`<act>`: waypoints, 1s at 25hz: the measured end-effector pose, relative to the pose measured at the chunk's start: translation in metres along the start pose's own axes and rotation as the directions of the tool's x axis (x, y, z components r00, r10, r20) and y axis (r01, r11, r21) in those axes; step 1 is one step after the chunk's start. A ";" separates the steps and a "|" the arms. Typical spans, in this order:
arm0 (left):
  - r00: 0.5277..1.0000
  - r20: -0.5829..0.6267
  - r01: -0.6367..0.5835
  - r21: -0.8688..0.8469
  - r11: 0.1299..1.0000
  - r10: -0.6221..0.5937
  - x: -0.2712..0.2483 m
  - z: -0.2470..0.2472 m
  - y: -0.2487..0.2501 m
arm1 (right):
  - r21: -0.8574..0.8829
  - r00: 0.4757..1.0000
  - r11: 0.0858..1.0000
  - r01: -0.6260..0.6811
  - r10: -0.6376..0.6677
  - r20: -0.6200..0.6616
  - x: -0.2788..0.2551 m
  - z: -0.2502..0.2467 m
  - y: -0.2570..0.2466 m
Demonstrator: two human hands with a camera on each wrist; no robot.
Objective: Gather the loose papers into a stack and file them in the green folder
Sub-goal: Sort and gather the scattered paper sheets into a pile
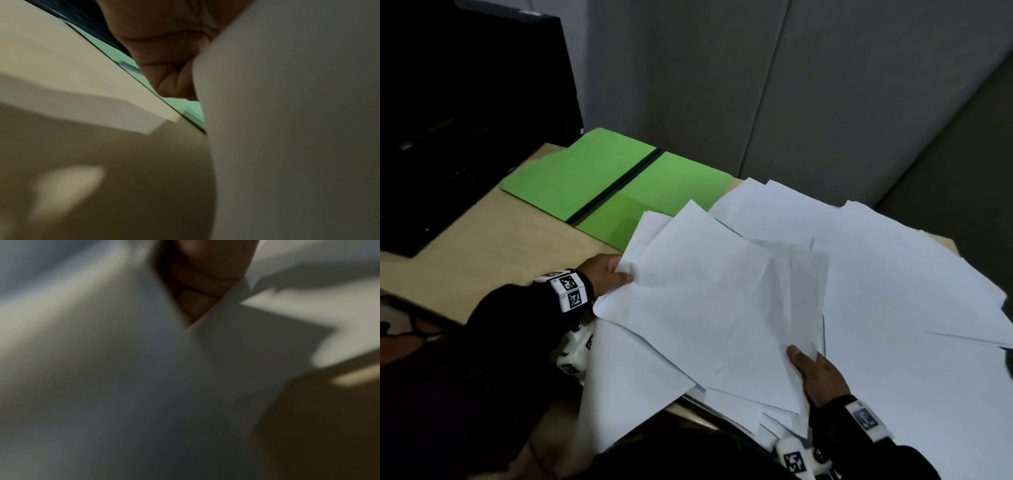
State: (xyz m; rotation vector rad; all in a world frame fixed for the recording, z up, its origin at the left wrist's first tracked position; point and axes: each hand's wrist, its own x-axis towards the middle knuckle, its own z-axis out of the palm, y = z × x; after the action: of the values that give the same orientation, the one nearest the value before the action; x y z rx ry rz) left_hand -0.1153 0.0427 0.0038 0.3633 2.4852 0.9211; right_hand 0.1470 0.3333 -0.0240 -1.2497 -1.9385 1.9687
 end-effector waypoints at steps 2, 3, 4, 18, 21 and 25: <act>0.997 0.044 -0.060 0.028 0.998 0.058 0.009 0.012 0.015 | 0.058 1.000 0.998 0.001 0.001 -0.031 -0.009 -0.009 0.006; 0.993 0.074 -0.089 0.018 0.996 0.088 0.013 0.019 0.022 | 0.072 0.999 0.997 0.004 -0.001 -0.041 -0.013 -0.012 0.008; 0.987 0.104 -0.119 -0.014 0.993 0.119 0.016 0.026 0.027 | 0.078 0.999 0.997 0.007 -0.003 -0.046 -0.016 -0.015 0.010; 0.939 0.319 -0.143 0.031 0.989 0.126 0.027 0.055 0.056 | 0.093 0.970 0.994 -0.062 0.082 -0.231 -0.021 -0.045 0.042; 0.958 0.257 -0.125 -0.024 0.992 0.127 0.030 0.039 0.056 | 0.138 0.960 0.990 -0.031 0.068 -0.273 -0.027 -0.052 0.045; 0.988 0.081 -0.119 -0.176 0.977 0.135 0.041 0.010 0.060 | 0.173 0.946 0.985 -0.018 0.072 -0.316 -0.031 -0.057 0.045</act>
State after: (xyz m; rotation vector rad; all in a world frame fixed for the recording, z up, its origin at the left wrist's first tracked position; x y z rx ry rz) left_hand -0.1403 0.1088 0.0239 0.4997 2.3011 1.1332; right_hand 0.2221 0.3508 -0.0403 -1.4715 -1.5696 1.7690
